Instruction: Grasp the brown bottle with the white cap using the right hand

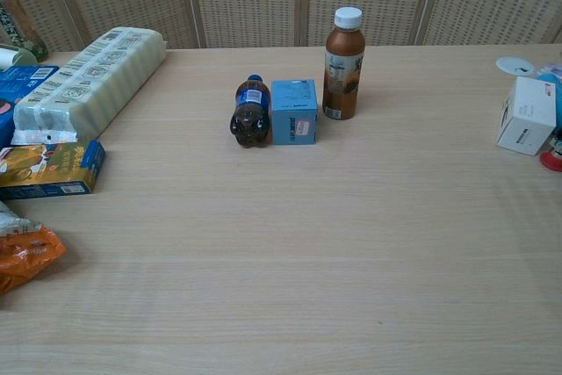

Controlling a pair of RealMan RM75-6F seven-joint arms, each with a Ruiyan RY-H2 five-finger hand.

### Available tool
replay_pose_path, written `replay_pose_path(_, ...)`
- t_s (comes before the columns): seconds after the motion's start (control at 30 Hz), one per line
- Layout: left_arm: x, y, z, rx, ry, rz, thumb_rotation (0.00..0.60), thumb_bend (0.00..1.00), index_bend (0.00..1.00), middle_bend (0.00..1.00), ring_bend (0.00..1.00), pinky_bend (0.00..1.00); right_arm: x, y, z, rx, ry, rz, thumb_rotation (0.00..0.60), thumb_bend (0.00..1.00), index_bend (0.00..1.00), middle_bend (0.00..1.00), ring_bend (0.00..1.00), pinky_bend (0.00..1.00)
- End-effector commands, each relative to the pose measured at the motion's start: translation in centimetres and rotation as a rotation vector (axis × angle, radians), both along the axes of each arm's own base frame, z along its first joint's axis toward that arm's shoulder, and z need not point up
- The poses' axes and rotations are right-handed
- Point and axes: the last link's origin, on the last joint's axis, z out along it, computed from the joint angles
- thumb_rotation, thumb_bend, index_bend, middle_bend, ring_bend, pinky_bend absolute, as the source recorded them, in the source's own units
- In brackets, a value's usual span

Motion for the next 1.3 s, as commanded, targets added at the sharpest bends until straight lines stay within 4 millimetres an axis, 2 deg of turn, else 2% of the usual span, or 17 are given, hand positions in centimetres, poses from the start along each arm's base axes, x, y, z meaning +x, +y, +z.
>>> replay_pose_path(0.03, 0.0, 0.1, -0.2, -0.005, -0.003, -0.001, 0.600, 0.22, 0.15, 0.00, 0.00, 0.00, -0.1, 0.1, 0.0, 0.000, -0.004, -0.005, 0.597, 0.17, 0.00, 0.00, 0.00, 0.00)
replay_pose_path(0.37, 0.5, 0.0, -0.1, 0.002, -0.020, -0.021, 0.600, 0.22, 0.13, 0.00, 0.00, 0.00, -0.4, 0.5, 0.2, 0.004, -0.057, 0.003, 0.595, 0.17, 0.00, 0.00, 0.00, 0.00)
replay_pose_path(0.7, 0.8, 0.2, -0.3, -0.011, -0.014, -0.020, 0.600, 0.22, 0.13, 0.00, 0.00, 0.00, 0.9, -0.6, -0.5, 0.025, -0.111, 0.046, 0.591, 0.17, 0.00, 0.00, 0.00, 0.00)
replay_pose_path(0.87, 1.0, 0.6, -0.4, -0.021, -0.011, -0.021, 0.600, 0.22, 0.13, 0.00, 0.00, 0.00, 2.6, -2.5, -2.0, 0.068, -0.152, 0.086, 0.597, 0.17, 0.00, 0.00, 0.00, 0.00)
replay_pose_path(1.3, 1.0, 0.7, -0.3, -0.028, -0.003, -0.015, 0.600, 0.22, 0.12, 0.00, 0.00, 0.00, 7.9, -9.3, -6.4, 0.178, -0.440, 0.128, 0.596, 0.17, 0.00, 0.00, 0.00, 0.00)
